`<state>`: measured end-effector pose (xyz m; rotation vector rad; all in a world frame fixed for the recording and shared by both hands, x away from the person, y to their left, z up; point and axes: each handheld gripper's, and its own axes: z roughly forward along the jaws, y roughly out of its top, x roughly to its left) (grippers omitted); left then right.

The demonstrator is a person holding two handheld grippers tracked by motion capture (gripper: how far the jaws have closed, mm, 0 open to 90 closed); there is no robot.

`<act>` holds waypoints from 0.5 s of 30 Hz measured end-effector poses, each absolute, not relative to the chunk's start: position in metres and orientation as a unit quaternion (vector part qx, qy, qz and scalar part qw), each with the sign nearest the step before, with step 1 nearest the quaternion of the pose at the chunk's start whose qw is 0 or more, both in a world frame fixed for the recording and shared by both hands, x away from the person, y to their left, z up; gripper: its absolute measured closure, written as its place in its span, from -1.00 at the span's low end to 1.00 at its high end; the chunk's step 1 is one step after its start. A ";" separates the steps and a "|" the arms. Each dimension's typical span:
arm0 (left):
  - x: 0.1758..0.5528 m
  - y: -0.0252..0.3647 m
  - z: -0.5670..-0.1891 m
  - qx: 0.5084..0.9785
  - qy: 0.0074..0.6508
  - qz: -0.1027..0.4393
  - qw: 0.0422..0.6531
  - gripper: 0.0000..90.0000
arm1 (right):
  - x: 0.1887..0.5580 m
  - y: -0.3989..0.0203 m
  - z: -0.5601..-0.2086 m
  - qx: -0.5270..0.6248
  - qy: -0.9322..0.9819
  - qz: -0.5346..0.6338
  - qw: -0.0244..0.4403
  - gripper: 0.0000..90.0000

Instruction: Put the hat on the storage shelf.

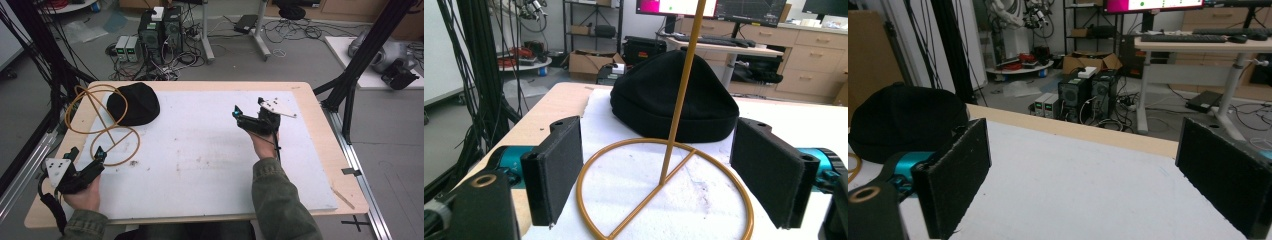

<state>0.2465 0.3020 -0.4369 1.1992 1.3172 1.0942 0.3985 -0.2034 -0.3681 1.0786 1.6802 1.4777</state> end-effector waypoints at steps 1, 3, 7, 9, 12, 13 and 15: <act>0.247 0.302 -0.437 0.495 0.544 0.454 0.503 -0.52 | 0.404 -0.195 -0.368 0.406 0.644 0.563 0.322 -0.85; 0.247 0.303 -0.437 0.493 0.546 0.453 0.503 -0.52 | 0.407 -0.191 -0.367 0.402 0.646 0.564 0.320 -0.85; 0.247 0.305 -0.436 0.488 0.550 0.452 0.505 -0.52 | 0.415 -0.175 -0.368 0.391 0.658 0.564 0.311 -0.85; 0.246 0.305 -0.437 0.487 0.552 0.449 0.507 -0.52 | 0.420 -0.168 -0.369 0.385 0.665 0.563 0.304 -0.85; 0.245 0.305 -0.437 0.487 0.552 0.445 0.510 -0.52 | 0.429 -0.154 -0.369 0.385 0.669 0.564 0.294 -0.85; 0.245 0.305 -0.437 0.487 0.552 0.445 0.510 -0.52 | 0.431 -0.151 -0.368 0.381 0.671 0.563 0.295 -0.85; 0.245 0.305 -0.437 0.486 0.553 0.443 0.511 -0.52 | 0.433 -0.146 -0.368 0.378 0.674 0.563 0.293 -0.85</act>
